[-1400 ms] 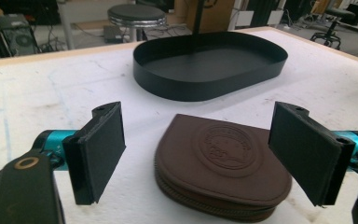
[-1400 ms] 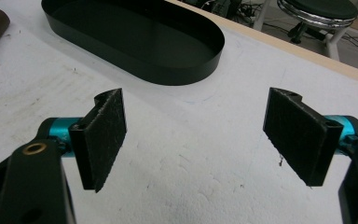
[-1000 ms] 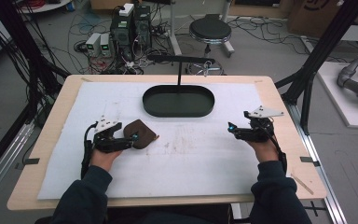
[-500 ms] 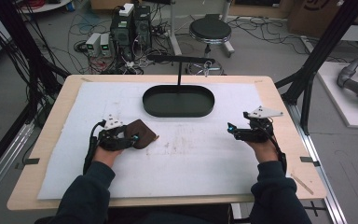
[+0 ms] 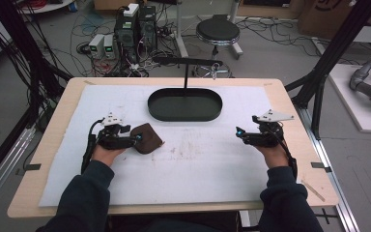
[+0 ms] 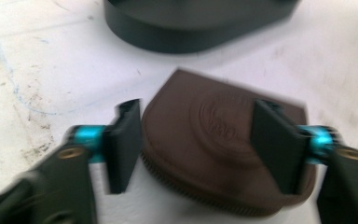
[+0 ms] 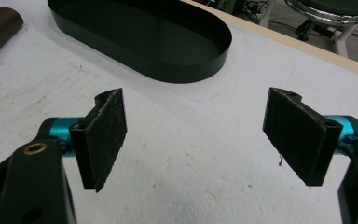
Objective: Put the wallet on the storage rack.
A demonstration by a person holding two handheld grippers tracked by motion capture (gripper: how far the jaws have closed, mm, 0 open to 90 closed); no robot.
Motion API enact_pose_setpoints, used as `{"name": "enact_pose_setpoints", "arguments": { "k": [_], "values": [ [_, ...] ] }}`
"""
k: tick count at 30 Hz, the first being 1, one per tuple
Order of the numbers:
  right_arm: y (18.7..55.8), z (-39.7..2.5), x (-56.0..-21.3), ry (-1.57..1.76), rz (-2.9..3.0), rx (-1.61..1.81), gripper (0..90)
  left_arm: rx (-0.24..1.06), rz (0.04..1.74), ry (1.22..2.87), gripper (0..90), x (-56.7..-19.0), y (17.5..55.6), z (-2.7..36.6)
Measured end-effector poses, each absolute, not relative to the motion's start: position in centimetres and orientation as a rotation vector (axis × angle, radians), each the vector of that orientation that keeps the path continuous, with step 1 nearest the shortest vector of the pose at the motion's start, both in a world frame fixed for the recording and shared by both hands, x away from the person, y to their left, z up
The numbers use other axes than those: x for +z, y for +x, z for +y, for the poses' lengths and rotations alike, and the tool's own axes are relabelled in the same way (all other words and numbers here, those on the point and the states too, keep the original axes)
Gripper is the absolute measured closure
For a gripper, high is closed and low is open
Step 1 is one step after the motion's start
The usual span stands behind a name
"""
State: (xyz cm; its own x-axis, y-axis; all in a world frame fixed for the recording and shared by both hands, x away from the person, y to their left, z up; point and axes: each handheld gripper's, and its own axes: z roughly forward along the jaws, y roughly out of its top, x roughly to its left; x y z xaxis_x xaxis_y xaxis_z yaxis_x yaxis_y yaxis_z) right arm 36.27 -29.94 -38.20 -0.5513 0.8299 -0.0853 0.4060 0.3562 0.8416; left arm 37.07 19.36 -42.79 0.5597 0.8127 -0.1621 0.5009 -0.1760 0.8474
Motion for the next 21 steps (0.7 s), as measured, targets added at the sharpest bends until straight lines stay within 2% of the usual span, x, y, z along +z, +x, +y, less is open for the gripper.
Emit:
{"name": "enact_pose_setpoints", "arguments": {
  "k": [3,10,11,13,21],
  "values": [
    [36.3,-30.1,-38.2,1.084,2.113,1.098,21.9,0.457,1.101,1.812,29.6,-42.4,36.6,18.1],
    [36.3,-29.9,-38.2,1.077,2.117,1.094,21.9,0.457,1.202,1.84,23.5,-43.3,36.9,15.2],
    [36.2,-29.9,-38.2,1.092,2.115,1.096,21.9,0.523,1.177,1.885,22.5,-43.5,36.9,14.5],
    [36.2,-30.0,-38.2,1.091,2.115,1.095,21.9,0.561,1.118,1.948,24.3,-43.5,36.8,14.4],
    [36.1,-30.1,-38.2,1.099,2.115,1.099,21.9,0.502,0.92,2.013,37.1,-43.7,37.1,16.0]
  ]
}}
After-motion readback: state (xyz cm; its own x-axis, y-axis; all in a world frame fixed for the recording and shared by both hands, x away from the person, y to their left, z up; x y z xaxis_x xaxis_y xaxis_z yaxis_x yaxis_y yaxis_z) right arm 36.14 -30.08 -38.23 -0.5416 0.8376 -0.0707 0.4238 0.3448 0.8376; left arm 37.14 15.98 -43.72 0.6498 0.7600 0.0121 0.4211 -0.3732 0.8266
